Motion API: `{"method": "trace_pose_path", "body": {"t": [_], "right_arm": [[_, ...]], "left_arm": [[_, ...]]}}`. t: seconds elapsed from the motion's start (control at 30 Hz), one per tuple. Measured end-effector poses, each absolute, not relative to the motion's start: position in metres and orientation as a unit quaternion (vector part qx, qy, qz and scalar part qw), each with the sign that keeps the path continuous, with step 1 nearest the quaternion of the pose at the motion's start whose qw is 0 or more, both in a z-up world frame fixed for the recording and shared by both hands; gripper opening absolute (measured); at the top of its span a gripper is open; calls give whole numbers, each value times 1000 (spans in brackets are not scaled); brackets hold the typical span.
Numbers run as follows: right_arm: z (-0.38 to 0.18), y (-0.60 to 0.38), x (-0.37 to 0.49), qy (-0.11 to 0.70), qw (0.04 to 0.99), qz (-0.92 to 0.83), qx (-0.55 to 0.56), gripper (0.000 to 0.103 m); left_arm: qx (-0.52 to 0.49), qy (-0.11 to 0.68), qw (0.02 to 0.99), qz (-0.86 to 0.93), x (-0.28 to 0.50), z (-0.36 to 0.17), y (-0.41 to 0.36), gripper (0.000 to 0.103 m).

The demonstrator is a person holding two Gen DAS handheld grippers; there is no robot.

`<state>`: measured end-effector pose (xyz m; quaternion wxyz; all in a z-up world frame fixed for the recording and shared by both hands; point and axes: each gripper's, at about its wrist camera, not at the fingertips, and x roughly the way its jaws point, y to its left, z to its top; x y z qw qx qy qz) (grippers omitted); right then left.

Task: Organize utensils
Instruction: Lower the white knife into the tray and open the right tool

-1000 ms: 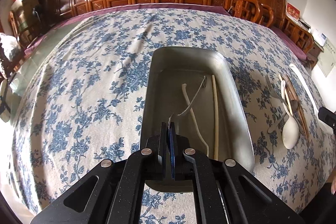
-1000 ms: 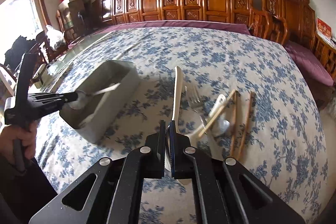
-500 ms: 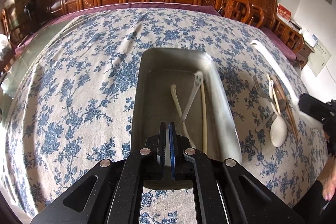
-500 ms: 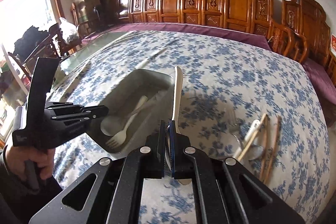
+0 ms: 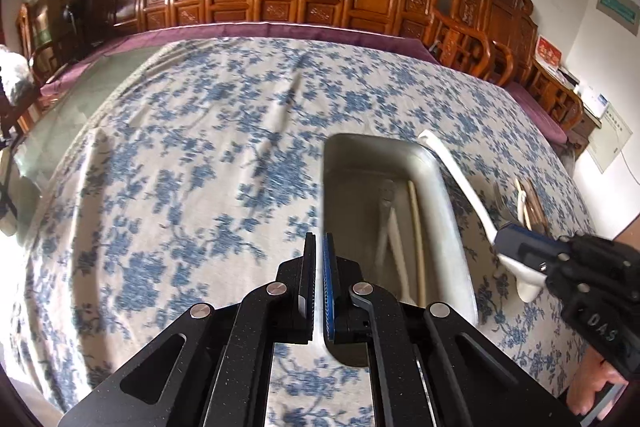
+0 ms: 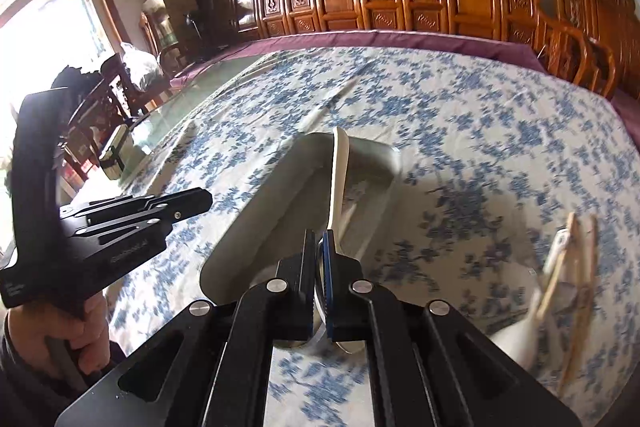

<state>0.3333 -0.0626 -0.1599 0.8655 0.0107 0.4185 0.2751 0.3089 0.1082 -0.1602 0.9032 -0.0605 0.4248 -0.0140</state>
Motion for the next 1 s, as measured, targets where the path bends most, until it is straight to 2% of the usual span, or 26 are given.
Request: {"method": "trace_pose_path", "body": {"t": [0.67, 1.0], "right_arm": [[-213, -14, 362, 474, 835, 277, 30, 5], [-205, -19, 356, 462, 837, 292, 27, 6]], "left_arm": [[-60, 420, 905, 3, 309, -155, 131, 3], [-58, 420, 906, 1, 308, -155, 128, 3]]}}
